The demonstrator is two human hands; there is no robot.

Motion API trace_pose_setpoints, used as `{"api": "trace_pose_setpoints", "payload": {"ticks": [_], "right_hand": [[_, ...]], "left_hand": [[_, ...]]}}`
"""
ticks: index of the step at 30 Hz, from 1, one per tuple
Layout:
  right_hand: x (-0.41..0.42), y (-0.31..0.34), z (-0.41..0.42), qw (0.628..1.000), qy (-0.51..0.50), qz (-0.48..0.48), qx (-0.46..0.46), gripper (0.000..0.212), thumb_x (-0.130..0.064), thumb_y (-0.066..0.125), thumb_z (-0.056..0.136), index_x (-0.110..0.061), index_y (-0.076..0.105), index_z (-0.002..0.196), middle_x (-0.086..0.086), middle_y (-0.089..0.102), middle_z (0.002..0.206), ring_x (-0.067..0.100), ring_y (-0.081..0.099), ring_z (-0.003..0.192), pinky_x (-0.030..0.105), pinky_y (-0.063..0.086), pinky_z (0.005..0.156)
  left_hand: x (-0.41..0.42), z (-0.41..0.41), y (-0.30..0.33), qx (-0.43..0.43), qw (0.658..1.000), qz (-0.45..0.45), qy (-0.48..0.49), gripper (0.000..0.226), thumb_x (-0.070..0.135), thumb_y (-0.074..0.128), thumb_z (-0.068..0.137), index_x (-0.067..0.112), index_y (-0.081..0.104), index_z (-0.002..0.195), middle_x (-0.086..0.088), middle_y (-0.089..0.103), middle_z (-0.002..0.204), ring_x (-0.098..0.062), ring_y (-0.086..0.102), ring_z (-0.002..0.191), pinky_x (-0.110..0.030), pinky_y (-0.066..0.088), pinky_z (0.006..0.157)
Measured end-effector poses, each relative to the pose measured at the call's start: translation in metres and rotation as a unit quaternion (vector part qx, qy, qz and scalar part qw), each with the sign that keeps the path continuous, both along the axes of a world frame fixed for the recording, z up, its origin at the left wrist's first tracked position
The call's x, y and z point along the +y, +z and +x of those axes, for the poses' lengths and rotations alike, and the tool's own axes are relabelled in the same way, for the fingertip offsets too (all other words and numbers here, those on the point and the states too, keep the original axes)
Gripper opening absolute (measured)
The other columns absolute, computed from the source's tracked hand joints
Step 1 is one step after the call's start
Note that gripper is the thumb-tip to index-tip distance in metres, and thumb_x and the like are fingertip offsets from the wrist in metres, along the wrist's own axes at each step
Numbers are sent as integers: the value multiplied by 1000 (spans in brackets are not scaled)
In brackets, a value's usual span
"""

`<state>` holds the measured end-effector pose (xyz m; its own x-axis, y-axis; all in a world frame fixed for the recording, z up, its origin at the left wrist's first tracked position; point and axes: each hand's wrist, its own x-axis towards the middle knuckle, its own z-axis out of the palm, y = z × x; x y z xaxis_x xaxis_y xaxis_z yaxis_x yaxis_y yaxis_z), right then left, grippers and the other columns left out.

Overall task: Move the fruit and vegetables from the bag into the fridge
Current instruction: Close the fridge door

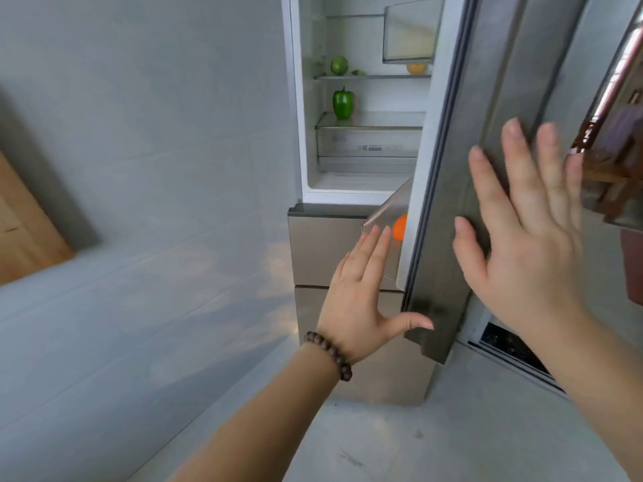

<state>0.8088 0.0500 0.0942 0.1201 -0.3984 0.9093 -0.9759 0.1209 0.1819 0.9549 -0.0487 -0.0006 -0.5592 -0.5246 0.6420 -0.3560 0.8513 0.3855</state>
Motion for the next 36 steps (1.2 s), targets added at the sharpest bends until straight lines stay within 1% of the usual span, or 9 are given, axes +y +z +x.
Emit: {"api": "trace_pose_setpoints", "payload": {"ticks": [3,6,11,13,20,24,29,32,36], "right_hand": [[-35,-2,0,999,37,22,17,53,-29,49,94,-14,34,143,9,20,152,31,15,143,51,16,116],[-75,-3,11,996,77,14,32,52,-32,49,94,-17,37,142,3,22,151,30,18,142,49,18,116],[-139,-5,29,984,174,8,37,45,-29,53,91,-16,50,134,-1,24,149,31,22,141,47,23,115],[-162,-9,30,976,213,22,39,47,-32,54,91,-18,48,135,0,23,150,30,20,142,49,23,114],[-238,-29,12,968,237,84,17,60,-44,51,92,-28,28,145,6,16,155,26,11,145,49,17,116],[-275,-40,-2,974,197,106,35,65,-43,53,90,-28,24,147,6,15,156,28,10,145,51,16,116],[-316,-53,-7,978,163,122,37,73,-37,59,86,-27,21,147,6,13,157,30,9,145,54,16,115],[-339,-57,-7,980,147,132,33,75,-36,60,85,-26,20,148,6,12,157,30,7,145,56,14,115],[-368,-63,-9,981,109,158,36,79,-36,61,83,-25,18,148,7,7,158,30,3,145,56,9,115]], "left_hand": [[0,0,-4,4,1000,-16,3,116,69,63,65,17,5,150,-5,10,158,-15,8,145,-45,25,114],[-11,-2,-9,18,999,18,31,112,65,65,70,19,1,150,-5,6,158,-11,6,145,-42,25,114],[-57,7,-15,68,991,24,113,93,39,66,81,11,9,149,-1,16,157,-11,16,144,-41,32,111],[-75,11,-16,76,986,26,145,89,37,64,83,12,11,149,1,20,156,-9,18,143,-39,32,111],[-130,9,-17,105,958,75,256,88,26,61,87,40,-4,143,10,28,152,-5,29,137,-22,36,105],[-168,8,-15,109,943,96,298,85,31,62,86,33,4,148,10,19,155,-5,16,143,-34,30,113],[-214,14,-7,11,923,115,368,88,54,55,85,37,-6,146,3,-2,159,-16,-6,145,-41,10,119],[-239,20,-10,-52,902,142,404,93,64,48,83,34,-13,146,2,-11,158,-18,-11,145,-43,5,119],[-259,28,-23,-77,889,168,419,93,67,43,83,29,-15,147,1,-11,158,-19,-11,145,-44,3,118]]}}
